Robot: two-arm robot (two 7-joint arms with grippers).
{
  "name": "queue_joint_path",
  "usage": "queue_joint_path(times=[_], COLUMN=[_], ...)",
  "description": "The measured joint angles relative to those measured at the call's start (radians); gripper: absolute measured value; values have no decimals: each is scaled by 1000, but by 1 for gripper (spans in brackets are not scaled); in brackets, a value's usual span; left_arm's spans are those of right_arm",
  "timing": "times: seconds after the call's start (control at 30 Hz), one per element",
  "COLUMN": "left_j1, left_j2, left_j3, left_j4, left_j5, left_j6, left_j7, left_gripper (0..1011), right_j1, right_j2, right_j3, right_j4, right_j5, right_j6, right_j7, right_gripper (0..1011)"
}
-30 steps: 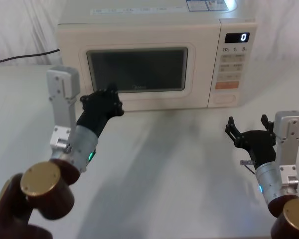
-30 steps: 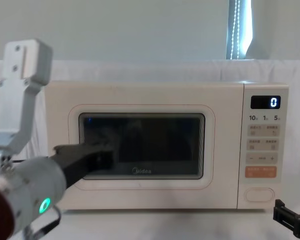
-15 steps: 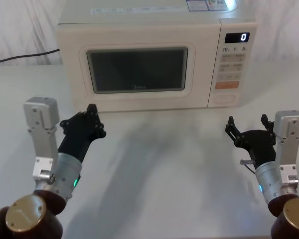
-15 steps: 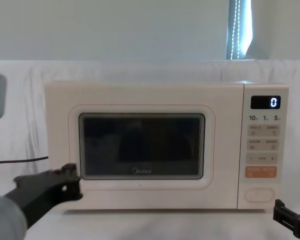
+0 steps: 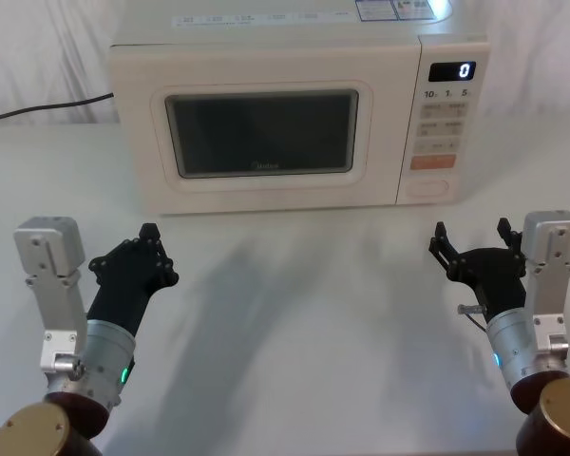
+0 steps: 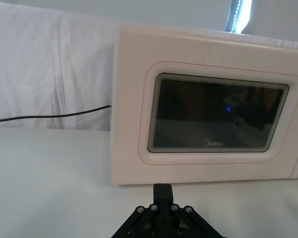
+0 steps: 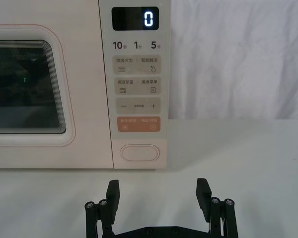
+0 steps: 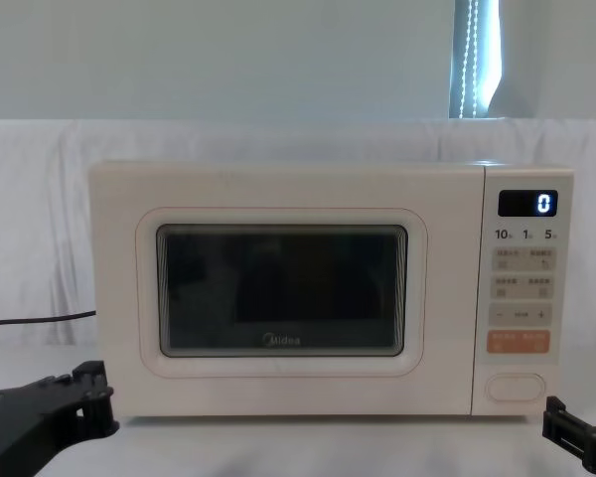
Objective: Press the button to open the microwave door with one hand; close the microwave door with the other hand.
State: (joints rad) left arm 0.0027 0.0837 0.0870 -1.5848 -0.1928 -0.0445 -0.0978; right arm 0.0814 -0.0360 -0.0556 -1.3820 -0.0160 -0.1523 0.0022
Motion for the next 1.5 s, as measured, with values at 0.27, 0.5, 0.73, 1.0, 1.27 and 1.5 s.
queue_joint_path(times=[0.27, 0.5, 0.73, 1.0, 1.27, 1.5], left_j1=[-4, -5, -5, -4, -4, -4], left_j2=[-16, -18, -16, -16, -15, -15], left_j3=[-16, -16, -15, -14, -14, -13], left_j4=[18, 20, 19, 18, 18, 17], left_j5=[1, 3, 3, 2, 2, 2], left_j6=[-10, -12, -11, -10, -9, -9], left_j7=[14, 17, 14, 12, 11, 10], left_gripper=[0, 0, 0, 0, 0, 29], right_j1=[0, 0, 0, 0, 0, 0], right_j2=[0, 0, 0, 0, 0, 0], right_j3=[0, 0, 0, 0, 0, 0], right_j4=[0, 0, 0, 0, 0, 0], right_j5=[0, 0, 0, 0, 0, 0], right_j6=[0, 0, 0, 0, 0, 0], right_j7=[0, 0, 0, 0, 0, 0], right_gripper=[1000, 1000, 1000, 1000, 1000, 1000])
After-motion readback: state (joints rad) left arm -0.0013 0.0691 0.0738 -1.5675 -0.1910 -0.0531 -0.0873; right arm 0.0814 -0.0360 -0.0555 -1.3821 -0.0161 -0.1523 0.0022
